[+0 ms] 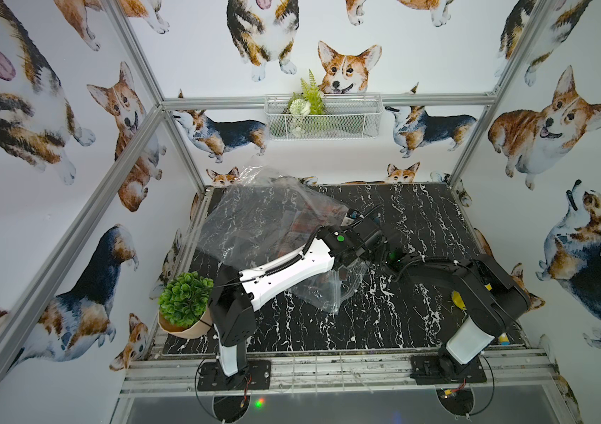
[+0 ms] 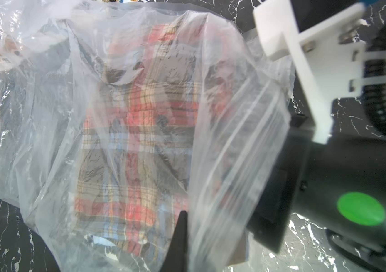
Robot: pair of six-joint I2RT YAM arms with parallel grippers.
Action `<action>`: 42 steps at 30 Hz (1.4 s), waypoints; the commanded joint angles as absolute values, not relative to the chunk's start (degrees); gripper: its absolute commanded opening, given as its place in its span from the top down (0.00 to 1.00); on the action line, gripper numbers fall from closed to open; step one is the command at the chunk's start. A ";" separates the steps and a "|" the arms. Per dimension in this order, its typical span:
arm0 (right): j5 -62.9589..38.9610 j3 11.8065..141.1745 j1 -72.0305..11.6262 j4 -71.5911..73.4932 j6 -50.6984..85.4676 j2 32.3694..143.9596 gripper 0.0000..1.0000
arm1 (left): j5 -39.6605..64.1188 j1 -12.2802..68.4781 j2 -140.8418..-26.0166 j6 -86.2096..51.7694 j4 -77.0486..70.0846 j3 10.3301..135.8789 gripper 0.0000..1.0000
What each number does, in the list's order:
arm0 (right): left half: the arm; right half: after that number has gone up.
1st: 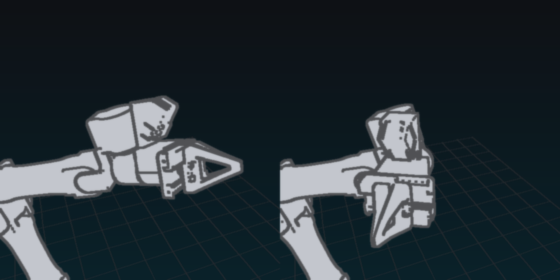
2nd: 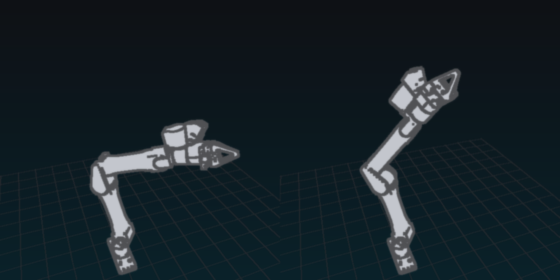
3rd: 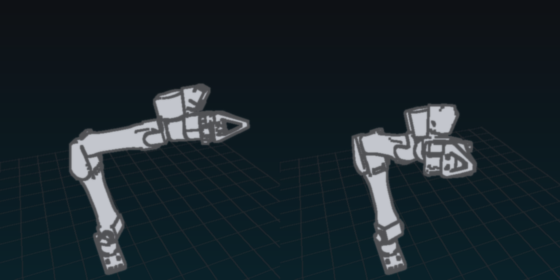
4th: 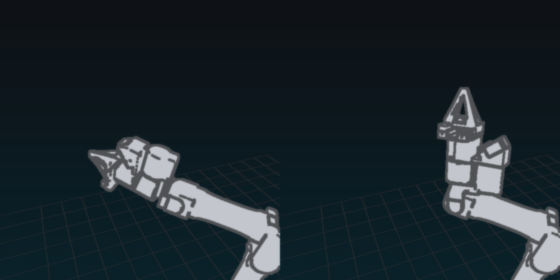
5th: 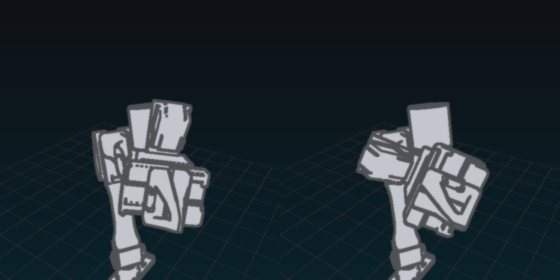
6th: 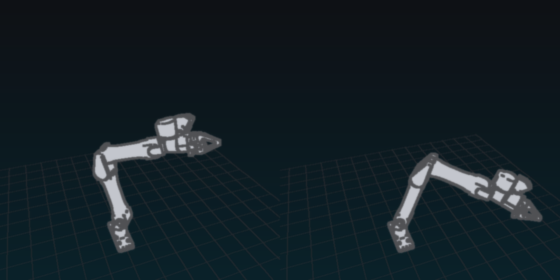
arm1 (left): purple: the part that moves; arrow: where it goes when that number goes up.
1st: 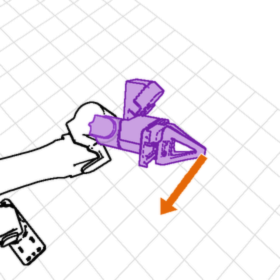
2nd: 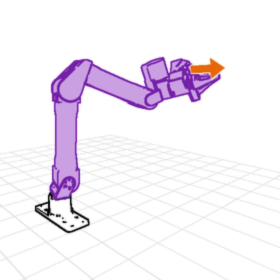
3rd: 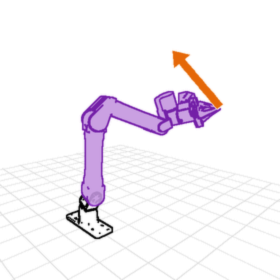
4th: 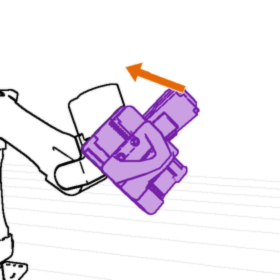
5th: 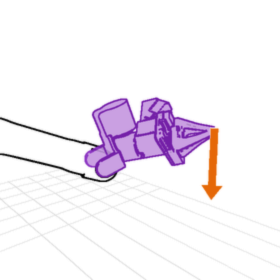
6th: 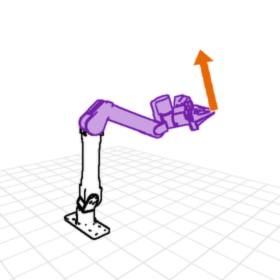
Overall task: Take the shirt out of the vacuum bag
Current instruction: Take out the shirt from the vacuum bag.
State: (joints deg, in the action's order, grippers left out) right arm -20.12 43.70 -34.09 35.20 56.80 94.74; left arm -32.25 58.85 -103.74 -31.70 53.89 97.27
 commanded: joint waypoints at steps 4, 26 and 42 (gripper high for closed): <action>-21.65 40.53 -33.84 33.46 55.22 88.99 1.00 | -33.21 57.83 -102.94 -33.84 54.14 96.77 1.00; -15.21 35.83 -33.51 1.73 46.48 47.67 1.00 | -31.56 55.74 -101.93 -34.82 52.25 94.16 1.00; -18.31 48.26 -15.54 -12.81 44.32 40.64 1.00 | -30.96 55.02 -97.61 -34.98 50.63 88.29 1.00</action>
